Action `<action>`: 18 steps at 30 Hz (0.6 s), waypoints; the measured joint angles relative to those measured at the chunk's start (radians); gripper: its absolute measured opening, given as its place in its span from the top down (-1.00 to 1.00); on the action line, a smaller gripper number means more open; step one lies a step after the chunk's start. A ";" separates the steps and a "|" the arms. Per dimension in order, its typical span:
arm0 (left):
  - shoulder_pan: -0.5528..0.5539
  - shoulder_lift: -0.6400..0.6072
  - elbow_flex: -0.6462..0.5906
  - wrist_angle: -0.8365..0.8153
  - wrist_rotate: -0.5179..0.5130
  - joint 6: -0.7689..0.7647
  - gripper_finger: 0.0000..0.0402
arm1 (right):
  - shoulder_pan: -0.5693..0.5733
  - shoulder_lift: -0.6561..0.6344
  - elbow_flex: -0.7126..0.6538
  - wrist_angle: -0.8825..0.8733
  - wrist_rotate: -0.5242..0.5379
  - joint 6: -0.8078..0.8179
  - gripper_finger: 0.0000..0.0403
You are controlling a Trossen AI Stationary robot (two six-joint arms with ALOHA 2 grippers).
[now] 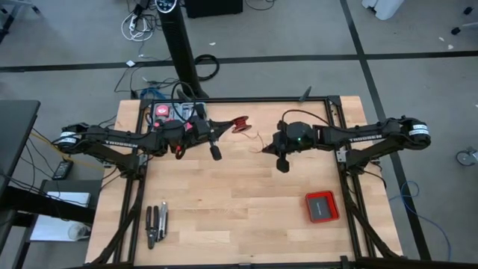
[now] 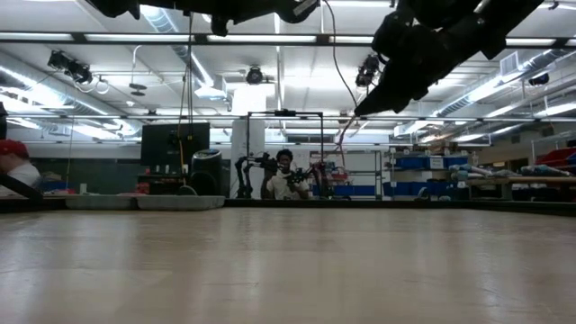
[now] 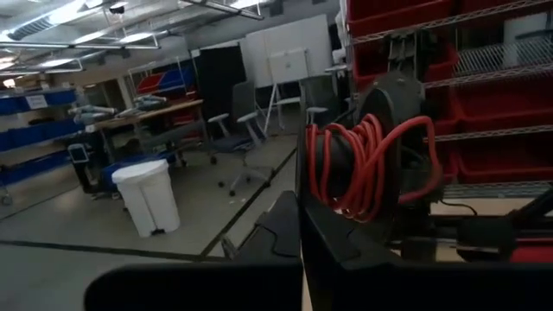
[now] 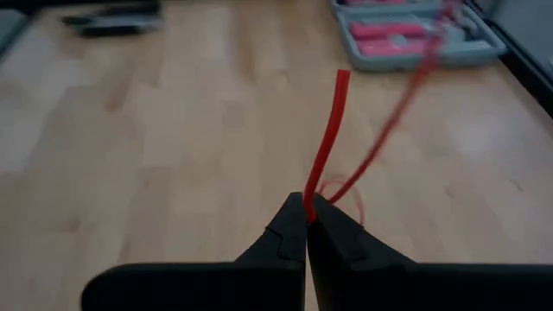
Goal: Coil cords
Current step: Uncoil the red wire from the spool
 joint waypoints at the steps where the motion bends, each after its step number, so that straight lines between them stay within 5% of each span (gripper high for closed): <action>1: 0.000 0.000 0.000 -0.003 0.000 -0.001 1.00 | 0.002 0.000 0.000 0.010 -0.024 -0.006 1.00; 12: 0.000 0.000 0.000 0.027 0.003 0.006 1.00 | 0.029 0.003 0.000 0.051 -0.378 -0.025 1.00; 18: 0.000 0.000 0.000 -0.002 -0.240 0.111 1.00 | 0.044 0.003 0.000 0.053 -0.388 -0.008 1.00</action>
